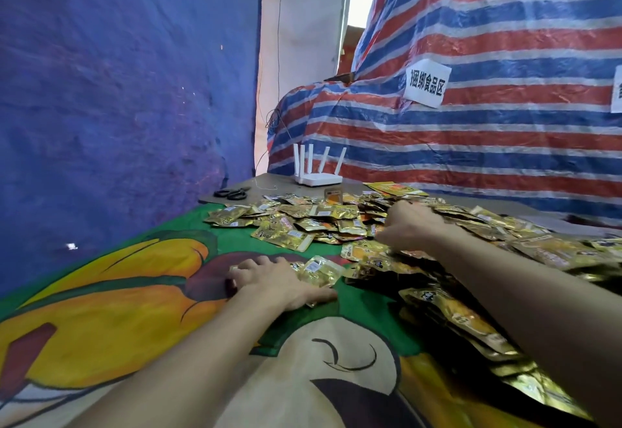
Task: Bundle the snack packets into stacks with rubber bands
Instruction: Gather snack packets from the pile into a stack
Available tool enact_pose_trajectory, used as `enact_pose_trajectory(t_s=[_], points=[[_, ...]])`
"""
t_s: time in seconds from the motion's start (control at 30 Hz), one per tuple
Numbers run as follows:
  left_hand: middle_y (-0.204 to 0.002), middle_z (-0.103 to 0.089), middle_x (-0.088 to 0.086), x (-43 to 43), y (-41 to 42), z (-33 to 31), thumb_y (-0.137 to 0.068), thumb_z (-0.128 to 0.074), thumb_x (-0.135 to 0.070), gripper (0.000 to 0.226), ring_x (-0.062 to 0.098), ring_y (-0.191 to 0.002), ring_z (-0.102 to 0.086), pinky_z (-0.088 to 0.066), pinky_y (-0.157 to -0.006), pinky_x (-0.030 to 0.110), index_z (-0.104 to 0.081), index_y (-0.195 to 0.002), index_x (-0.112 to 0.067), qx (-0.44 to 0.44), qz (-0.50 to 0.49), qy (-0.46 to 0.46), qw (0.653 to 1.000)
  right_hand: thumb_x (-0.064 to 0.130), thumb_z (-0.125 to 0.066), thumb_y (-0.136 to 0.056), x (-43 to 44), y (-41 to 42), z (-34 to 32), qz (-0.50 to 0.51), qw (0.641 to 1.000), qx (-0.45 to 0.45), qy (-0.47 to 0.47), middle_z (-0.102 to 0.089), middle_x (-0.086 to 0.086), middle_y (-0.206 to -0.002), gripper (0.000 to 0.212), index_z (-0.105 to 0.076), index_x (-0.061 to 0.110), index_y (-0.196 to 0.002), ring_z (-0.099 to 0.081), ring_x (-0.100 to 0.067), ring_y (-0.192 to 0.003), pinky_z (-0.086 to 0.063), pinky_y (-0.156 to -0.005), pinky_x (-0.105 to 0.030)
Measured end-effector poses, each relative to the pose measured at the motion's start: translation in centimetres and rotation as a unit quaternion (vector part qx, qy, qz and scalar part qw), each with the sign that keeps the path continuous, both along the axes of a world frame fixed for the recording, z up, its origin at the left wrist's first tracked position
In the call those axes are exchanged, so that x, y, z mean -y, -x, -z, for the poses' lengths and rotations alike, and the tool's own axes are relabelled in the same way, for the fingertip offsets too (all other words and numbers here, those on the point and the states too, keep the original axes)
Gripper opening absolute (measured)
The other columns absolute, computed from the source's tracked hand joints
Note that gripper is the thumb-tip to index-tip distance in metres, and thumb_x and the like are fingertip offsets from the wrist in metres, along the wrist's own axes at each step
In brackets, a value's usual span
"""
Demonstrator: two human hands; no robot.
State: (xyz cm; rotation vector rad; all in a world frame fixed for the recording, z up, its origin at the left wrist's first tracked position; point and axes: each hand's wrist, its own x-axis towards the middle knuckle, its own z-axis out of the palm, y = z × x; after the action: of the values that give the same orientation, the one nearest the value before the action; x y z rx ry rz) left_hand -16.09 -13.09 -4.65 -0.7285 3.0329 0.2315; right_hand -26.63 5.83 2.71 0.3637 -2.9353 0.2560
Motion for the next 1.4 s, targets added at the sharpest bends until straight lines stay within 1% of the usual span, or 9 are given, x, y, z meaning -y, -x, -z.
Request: enact_pose_trajectory(t_s=[0.33, 0.47, 0.57, 0.67, 0.8, 1.0, 1.17, 1.3, 1.4], points=[[-0.124, -0.061, 0.007, 1.0, 0.5, 0.2, -0.085, -0.056, -0.061, 0.056, 0.032, -0.118, -0.055, -0.035, -0.08, 0.039, -0.054, -0.126, -0.023, -0.122, 0.115, 0.054, 0.984, 0.035, -0.068, -0.088, 7.5, 6.2, 5.7, -0.045, 0.991, 0.106, -0.067, -0.063, -0.002, -0.087, 0.024, -0.055, 0.018, -0.079, -0.061, -0.015, -0.079, -0.053, -0.07, -0.03], [-0.123, -0.061, 0.009, 1.1, 0.6, -0.3, -0.082, -0.06, -0.057, 0.054, 0.033, -0.116, -0.055, -0.035, -0.081, 0.039, -0.058, -0.118, -0.017, -0.106, 0.099, 0.046, 0.988, 0.055, -0.07, -0.087, 7.9, 6.7, 5.7, -0.071, 0.987, 0.048, -0.135, -0.057, 0.002, -0.083, 0.042, -0.057, 0.014, -0.091, -0.055, -0.013, -0.073, -0.052, -0.07, -0.031], [-0.136, -0.052, 0.013, 0.9, 0.7, -0.3, -0.087, -0.055, -0.045, 0.048, 0.035, -0.13, -0.04, -0.028, -0.104, 0.053, -0.058, -0.124, -0.015, -0.063, 0.1, 0.066, 0.991, 0.045, -0.075, -0.087, 7.9, 6.2, 5.4, -0.079, 0.984, 0.006, -0.157, -0.054, -0.001, -0.091, 0.047, -0.059, 0.01, -0.114, -0.054, -0.015, -0.079, -0.046, -0.07, -0.03], [-0.146, -0.043, 0.012, 1.1, 0.5, -0.2, -0.089, -0.052, -0.038, 0.059, 0.034, -0.137, -0.035, -0.019, -0.112, 0.059, -0.043, -0.142, -0.013, -0.043, 0.123, 0.032, 0.991, 0.037, -0.078, -0.086, 8.2, 5.8, 5.4, -0.075, 0.986, -0.044, -0.145, -0.062, -0.007, -0.104, 0.036, -0.058, 0.013, -0.104, -0.058, -0.018, -0.082, -0.046, -0.071, -0.033], [-0.148, -0.042, 0.009, 1.8, 0.0, -0.1, -0.092, -0.051, -0.038, 0.066, 0.034, -0.137, -0.037, -0.027, -0.109, 0.055, -0.028, -0.151, -0.021, -0.047, 0.168, -0.029, 0.984, 0.034, -0.072, -0.085, 8.2, 6.3, 5.5, -0.034, 0.996, 0.066, -0.051, -0.061, -0.005, -0.091, 0.026, -0.056, 0.013, -0.084, -0.059, -0.018, -0.077, -0.052, -0.064, -0.032], [-0.13, -0.047, 0.01, 1.9, 0.3, -0.4, -0.079, -0.073, -0.045, 0.064, 0.032, -0.123, -0.047, -0.039, -0.095, 0.043, -0.047, -0.129, -0.013, -0.083, 0.108, -0.065, 0.989, 0.04, -0.08, -0.082, 7.5, 5.8, 3.5, -0.033, 0.988, 0.133, -0.071, -0.056, 0.0, -0.106, 0.063, -0.05, 0.01, -0.129, -0.057, -0.021, -0.098, -0.051, -0.079, -0.033], [-0.097, -0.059, 0.0, 2.6, 0.5, -0.2, -0.07, -0.08, -0.043, 0.053, 0.027, -0.092, -0.058, -0.038, -0.066, 0.031, -0.046, -0.101, -0.016, -0.117, 0.017, -0.165, 0.979, 0.014, -0.065, -0.09, 7.6, 5.1, 2.5, -0.021, 0.989, 0.07, -0.129, -0.055, -0.002, -0.088, 0.017, -0.053, 0.008, -0.102, -0.056, -0.015, -0.077, -0.049, -0.062, -0.027], [-0.112, -0.058, 0.003, 3.3, 0.8, 0.1, -0.07, -0.081, -0.044, 0.066, 0.027, -0.104, -0.058, -0.037, -0.071, 0.034, -0.047, -0.118, -0.015, -0.183, -0.059, -0.221, 0.956, -0.006, -0.061, -0.082, 10.6, 4.7, 1.5, -0.076, 0.994, -0.067, 0.037, -0.062, -0.01, -0.08, 0.015, -0.056, 0.006, -0.074, -0.061, -0.024, -0.071, -0.051, -0.055, -0.033], [-0.123, -0.055, 0.004, 3.9, 0.9, 0.2, -0.072, -0.081, -0.041, 0.066, 0.03, -0.113, -0.058, -0.036, -0.074, 0.036, -0.043, -0.119, -0.014, -0.264, -0.135, -0.272, 0.916, -0.003, -0.063, -0.083, 13.6, 4.8, 1.5, -0.132, 0.968, -0.075, 0.2, -0.073, -0.013, -0.097, 0.021, -0.076, 0.003, -0.098, -0.068, -0.024, -0.083, -0.056, -0.073, -0.032]])
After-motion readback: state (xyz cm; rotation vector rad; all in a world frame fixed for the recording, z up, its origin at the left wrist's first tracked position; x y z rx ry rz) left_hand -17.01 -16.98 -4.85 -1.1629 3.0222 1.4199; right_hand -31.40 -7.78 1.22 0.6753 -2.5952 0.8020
